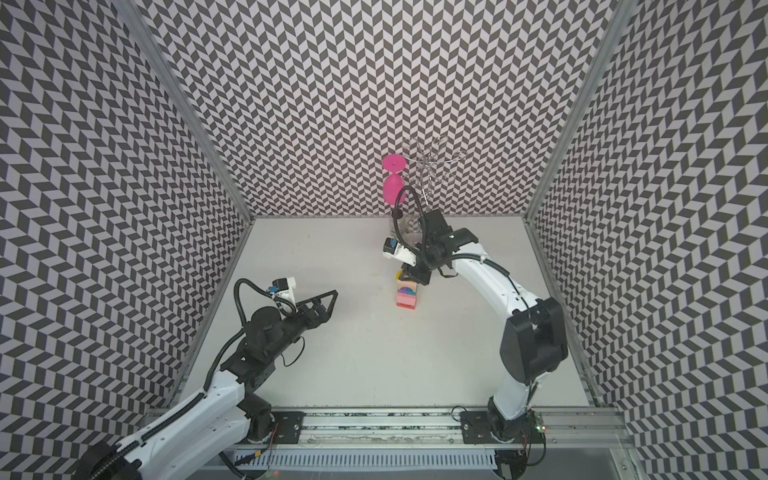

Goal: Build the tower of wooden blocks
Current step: 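Lower the yellow block with the right gripper onto the pink top block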

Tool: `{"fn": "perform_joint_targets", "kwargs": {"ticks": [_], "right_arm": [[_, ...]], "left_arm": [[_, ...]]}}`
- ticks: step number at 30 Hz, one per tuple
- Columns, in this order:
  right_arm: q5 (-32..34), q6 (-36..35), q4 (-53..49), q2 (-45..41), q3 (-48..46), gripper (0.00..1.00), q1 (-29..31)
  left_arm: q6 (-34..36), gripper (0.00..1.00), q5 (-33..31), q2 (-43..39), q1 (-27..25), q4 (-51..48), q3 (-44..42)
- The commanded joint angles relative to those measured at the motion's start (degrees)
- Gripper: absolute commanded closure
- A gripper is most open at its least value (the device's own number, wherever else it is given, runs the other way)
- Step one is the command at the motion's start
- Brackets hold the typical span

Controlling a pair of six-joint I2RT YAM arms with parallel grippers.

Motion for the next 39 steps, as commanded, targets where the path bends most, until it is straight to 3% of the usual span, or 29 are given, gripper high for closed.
{"fn": "perform_joint_targets", "kwargs": {"ticks": [1, 39], "right_arm": [[-0.83, -0.35, 4.16, -1.90, -1.20, 1.00, -0.12], [-3.05, 0.18, 6.03, 5.20, -1.19, 1.00, -2.50]], "left_arm": [[1.45, 0.01, -1.91, 0.97, -0.64, 0.48, 2.48], [2.45, 0.01, -3.60, 1.61, -1.28, -0.80, 3.47]]}}
